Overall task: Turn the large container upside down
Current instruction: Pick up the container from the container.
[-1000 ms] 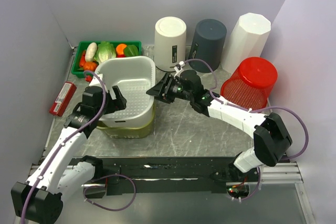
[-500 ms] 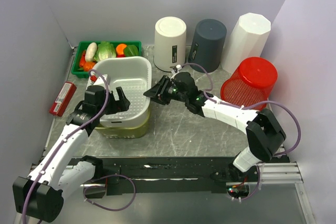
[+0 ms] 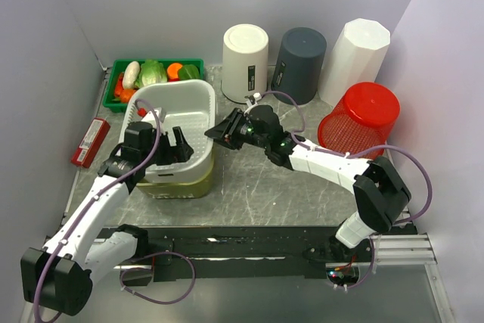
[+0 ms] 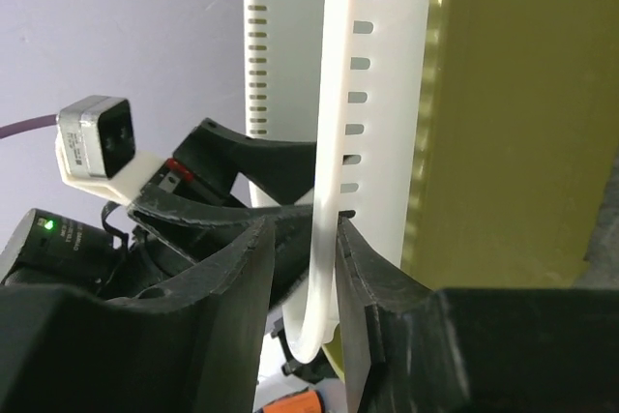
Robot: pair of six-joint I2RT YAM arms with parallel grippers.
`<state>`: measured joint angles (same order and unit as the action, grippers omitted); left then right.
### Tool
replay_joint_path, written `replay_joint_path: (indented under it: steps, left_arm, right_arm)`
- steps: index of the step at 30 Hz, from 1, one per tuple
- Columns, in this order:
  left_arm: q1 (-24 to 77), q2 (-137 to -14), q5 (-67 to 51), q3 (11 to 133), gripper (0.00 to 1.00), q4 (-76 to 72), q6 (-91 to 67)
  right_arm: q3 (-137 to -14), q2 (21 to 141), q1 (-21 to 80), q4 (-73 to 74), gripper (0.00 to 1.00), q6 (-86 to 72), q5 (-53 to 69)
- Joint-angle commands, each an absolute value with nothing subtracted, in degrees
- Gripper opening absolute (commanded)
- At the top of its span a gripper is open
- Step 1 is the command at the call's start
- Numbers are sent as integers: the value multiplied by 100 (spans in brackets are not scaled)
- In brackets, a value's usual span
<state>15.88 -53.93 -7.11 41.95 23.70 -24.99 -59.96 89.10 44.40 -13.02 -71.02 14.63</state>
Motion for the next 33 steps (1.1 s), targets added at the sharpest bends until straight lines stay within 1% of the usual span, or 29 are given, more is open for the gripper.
replay_joint_path:
  steps: [1, 9, 28, 33]
  left_arm:
    - [1582, -5458, -1274, 4333, 97, 2048, -2356]
    - [1573, -5449, -1503, 4316, 96, 1978, -2303]
    - [1573, -5502, -2425, 4263, 91, 1741, -2197]
    - [1573, -5511, -2628, 4263, 90, 1705, -2171]
  right_arm:
    - [-6204, 8912, 4596, -1987, 37, -7102, 985]
    - [-6583, 9088, 4702, -1328, 30, -6856, 853]
    - [-7013, 9369, 4720, -1239, 34, -6627, 888]
    - [-7110, 9509, 4711, -1362, 34, -6715, 1072]
